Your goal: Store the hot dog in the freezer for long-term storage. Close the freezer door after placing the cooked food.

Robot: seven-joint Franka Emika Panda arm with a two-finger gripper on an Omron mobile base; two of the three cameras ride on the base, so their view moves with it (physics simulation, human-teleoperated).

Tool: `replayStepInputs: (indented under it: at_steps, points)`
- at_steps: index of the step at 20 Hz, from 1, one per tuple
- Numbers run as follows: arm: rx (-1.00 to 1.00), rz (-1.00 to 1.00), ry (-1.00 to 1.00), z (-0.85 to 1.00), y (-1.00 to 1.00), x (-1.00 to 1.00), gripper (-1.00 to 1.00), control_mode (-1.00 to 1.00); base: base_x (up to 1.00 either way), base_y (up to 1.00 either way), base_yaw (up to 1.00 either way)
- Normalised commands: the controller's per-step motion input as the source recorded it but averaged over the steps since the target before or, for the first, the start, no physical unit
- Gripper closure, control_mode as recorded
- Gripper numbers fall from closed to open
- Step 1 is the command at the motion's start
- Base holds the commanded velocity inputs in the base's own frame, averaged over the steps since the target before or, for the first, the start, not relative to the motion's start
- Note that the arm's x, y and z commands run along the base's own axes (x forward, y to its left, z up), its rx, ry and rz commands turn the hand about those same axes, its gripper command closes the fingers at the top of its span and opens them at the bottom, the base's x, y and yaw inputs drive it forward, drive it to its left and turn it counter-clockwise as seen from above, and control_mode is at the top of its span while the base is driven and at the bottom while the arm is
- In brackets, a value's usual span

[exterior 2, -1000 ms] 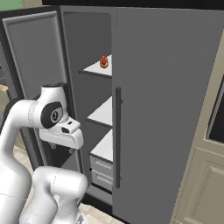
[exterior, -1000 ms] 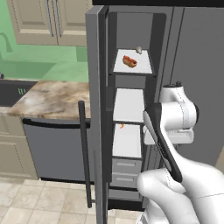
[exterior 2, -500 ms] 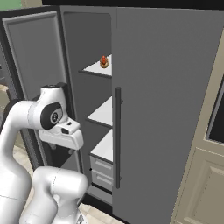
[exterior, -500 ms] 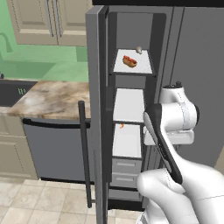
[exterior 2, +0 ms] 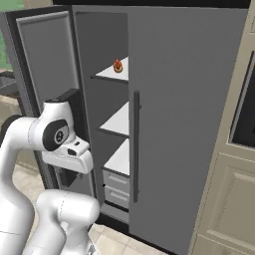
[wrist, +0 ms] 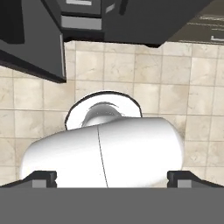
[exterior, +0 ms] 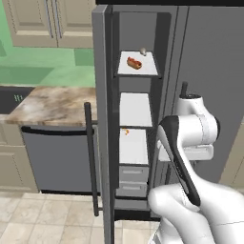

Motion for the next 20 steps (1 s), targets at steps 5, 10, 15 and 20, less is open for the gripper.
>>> replayStepInputs:
  at_steps: [5, 10, 15, 20]
  points:
    - [0.0, 0.0, 0.0, 0.0, 0.0, 0.0, -1.0, 1.0, -0.33, 0.26, -0.22]
    - [0.0, 0.0, 0.0, 0.0, 0.0, 0.0, -1.0, 1.0, -0.28, 0.25, -0.23]
    - [0.0, 0.0, 0.0, 0.0, 0.0, 0.0, -1.0, 1.0, -0.13, 0.33, -0.16]
    - [0.0, 0.0, 0.0, 0.0, 0.0, 0.0, -1.0, 1.0, -0.12, 0.37, -0.09]
